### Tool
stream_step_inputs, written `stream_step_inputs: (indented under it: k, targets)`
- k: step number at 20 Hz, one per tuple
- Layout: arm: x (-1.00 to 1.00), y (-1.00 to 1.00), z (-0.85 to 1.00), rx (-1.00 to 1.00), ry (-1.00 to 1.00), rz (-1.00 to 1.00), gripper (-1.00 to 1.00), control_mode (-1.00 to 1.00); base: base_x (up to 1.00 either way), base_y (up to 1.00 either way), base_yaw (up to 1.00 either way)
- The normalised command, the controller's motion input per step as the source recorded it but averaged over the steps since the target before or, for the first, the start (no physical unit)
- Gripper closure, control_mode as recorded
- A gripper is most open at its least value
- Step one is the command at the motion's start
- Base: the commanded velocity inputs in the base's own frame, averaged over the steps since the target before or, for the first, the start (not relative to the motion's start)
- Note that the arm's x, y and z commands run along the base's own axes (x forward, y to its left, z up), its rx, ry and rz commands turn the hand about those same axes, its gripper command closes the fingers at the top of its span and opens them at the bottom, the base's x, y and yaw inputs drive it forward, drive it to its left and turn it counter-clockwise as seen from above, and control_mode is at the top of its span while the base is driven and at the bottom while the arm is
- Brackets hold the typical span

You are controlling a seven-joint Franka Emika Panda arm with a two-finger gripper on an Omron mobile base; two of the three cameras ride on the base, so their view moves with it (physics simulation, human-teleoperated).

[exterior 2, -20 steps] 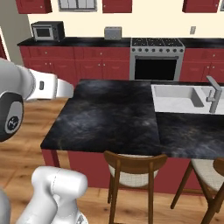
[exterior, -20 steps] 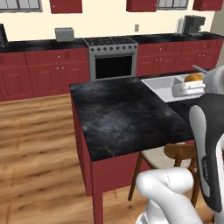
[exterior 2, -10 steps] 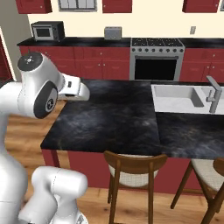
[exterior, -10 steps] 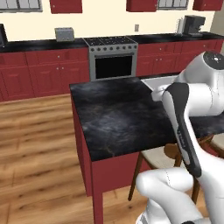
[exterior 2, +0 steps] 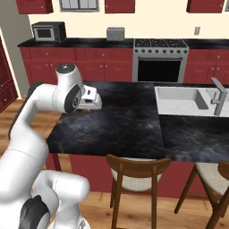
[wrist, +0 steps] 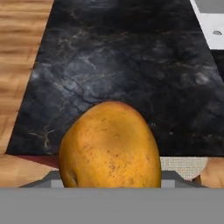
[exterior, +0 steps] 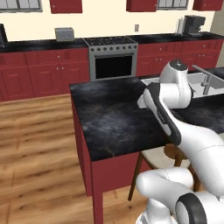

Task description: Open the fridge, remove the mango, lemon wedge, and chicken drumstick, and place them on any counter.

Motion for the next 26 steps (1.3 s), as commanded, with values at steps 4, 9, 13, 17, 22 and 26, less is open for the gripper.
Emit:
stream_step_inputs:
  k: [4, 9, 13, 17, 22, 26]
  targets:
    - [0.97, 0.14, -0.81, 0.0, 0.06, 0.0, 1.0, -1.0, 0.0, 0.0, 0.0]
    - [0.9, 0.02, -0.68, 0.01, 0.0, 0.0, 1.0, -1.0, 0.0, 0.0, 0.0]
    - [0.71, 0.0, -0.62, 0.0, 0.05, 0.0, 1.0, -1.0, 0.0, 0.0, 0.0]
    - [0.5, 0.0, -0.54, 0.0, 0.1, 0.0, 1.0, -1.0, 0.0, 0.0, 0.0]
    - [0.32, 0.0, -0.44, 0.0, 0.07, 0.0, 1.0, -1.0, 0.0, 0.0, 0.0]
    - [0.21, 0.0, -0.35, 0.0, 0.09, 0.0, 1.0, -1.0, 0.0, 0.0, 0.0]
